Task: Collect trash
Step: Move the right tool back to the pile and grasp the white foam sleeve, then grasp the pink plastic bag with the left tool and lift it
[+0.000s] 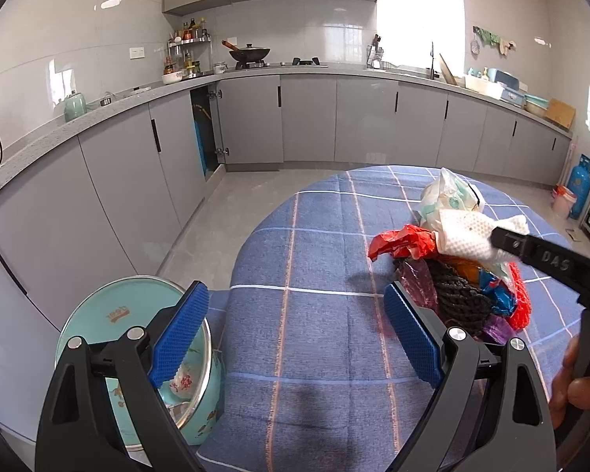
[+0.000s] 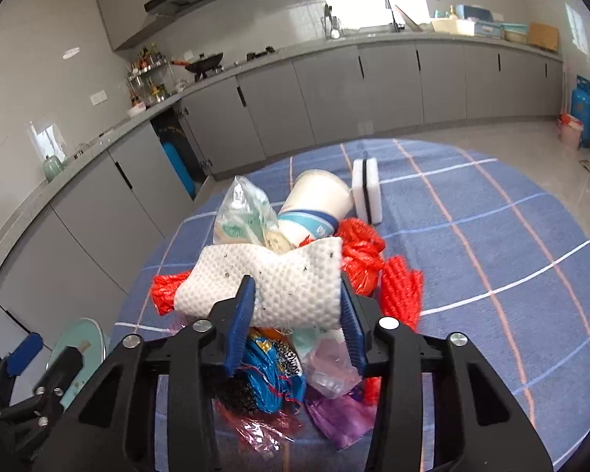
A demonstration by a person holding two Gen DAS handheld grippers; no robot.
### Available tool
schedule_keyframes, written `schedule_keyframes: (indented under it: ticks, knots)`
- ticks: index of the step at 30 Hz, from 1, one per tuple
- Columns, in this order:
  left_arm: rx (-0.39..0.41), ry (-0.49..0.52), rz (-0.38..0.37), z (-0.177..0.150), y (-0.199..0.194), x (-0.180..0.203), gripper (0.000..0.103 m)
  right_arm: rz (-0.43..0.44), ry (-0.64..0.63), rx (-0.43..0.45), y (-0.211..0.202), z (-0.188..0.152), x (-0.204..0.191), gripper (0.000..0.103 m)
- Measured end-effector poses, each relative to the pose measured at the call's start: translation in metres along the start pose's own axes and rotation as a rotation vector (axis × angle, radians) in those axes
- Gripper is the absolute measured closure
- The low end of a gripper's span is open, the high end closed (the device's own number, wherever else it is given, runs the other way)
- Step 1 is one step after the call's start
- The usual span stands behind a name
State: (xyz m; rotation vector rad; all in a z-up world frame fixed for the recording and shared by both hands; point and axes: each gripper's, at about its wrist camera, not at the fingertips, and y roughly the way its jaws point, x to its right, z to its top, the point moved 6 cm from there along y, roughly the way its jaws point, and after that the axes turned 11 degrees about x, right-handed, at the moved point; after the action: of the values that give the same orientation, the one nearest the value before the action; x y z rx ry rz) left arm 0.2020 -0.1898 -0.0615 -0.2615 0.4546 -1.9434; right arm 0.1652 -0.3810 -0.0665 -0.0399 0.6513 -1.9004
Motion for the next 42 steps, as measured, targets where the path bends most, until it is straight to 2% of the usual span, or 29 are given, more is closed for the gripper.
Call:
schedule_keyframes:
  ticks: [1,7,12,17,24,30,35,37,38,39,42]
  knots:
    - [0.0,0.002,-0.004,-0.001,-0.001,0.002,0.014,0.002,0.001,0.008,-0.002,0.003,0.001,0.076]
    - [-0.004,0.007,-0.037,-0.004,-0.003,0.017,0.014,0.03,0.004,0.073,-0.028,0.019,0.002,0.083]
    - [0.0,0.035,-0.069,-0.003,-0.007,0.034,0.014,0.035,0.025,0.151,-0.051,0.036,0.008,0.083]
    - [0.0,0.051,-0.102,-0.005,-0.008,0.052,0.015,-0.014,0.005,0.208,-0.062,0.045,0.017,0.083]
    - [-0.131,0.007,-0.141,-0.039,0.013,0.073,0.02,-0.03,0.063,0.175,-0.058,0.03,0.038,0.083]
    - [-0.201,0.0,-0.158,-0.057,0.03,0.099,0.024,-0.03,0.085,0.176,-0.058,0.029,0.048,0.083]
    - [-0.237,-0.015,-0.154,-0.064,0.04,0.105,0.038,-0.026,0.093,0.176,-0.06,0.026,0.049,0.083]
    - [-0.248,-0.024,-0.183,-0.065,0.041,0.106,0.057,-0.027,0.094,0.174,-0.06,0.026,0.048,0.083]
    - [-0.246,-0.026,-0.195,-0.065,0.04,0.106,0.061,-0.029,0.096,0.172,-0.06,0.026,0.048,0.083]
    - [-0.243,-0.025,-0.2,-0.065,0.04,0.106,0.07,-0.03,0.097,0.17,-0.06,0.025,0.048,0.083]
    - [-0.224,-0.026,-0.198,-0.062,0.036,0.099,0.076,-0.029,0.098,0.167,-0.06,0.025,0.045,0.083]
